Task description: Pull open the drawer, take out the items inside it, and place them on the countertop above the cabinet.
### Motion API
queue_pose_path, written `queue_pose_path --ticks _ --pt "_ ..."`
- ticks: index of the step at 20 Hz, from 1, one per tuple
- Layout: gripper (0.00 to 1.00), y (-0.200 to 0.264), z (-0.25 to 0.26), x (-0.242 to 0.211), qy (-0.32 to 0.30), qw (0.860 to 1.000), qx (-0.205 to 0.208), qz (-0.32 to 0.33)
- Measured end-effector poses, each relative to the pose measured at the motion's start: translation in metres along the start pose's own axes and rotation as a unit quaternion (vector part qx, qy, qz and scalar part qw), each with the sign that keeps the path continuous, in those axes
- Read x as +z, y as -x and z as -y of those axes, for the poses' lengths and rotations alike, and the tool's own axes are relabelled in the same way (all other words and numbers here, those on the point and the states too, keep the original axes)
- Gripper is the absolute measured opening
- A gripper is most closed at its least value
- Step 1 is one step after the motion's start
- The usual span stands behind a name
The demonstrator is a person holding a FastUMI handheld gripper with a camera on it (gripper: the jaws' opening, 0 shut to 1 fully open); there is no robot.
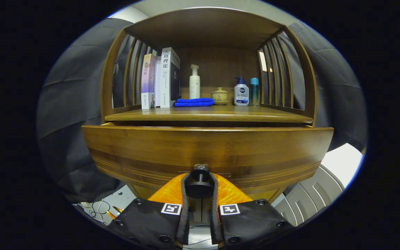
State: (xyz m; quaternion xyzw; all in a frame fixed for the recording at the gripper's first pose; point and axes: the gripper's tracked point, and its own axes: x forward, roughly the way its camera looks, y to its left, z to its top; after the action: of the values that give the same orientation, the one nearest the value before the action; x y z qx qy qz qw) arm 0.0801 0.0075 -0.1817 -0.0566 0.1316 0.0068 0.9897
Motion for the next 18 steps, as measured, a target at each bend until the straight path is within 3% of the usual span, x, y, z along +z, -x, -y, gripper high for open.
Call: queue_pose_path --ticks 18 --pt "0.26 0.052 -0.006 -0.018 0.017 1.0 0.012 0.015"
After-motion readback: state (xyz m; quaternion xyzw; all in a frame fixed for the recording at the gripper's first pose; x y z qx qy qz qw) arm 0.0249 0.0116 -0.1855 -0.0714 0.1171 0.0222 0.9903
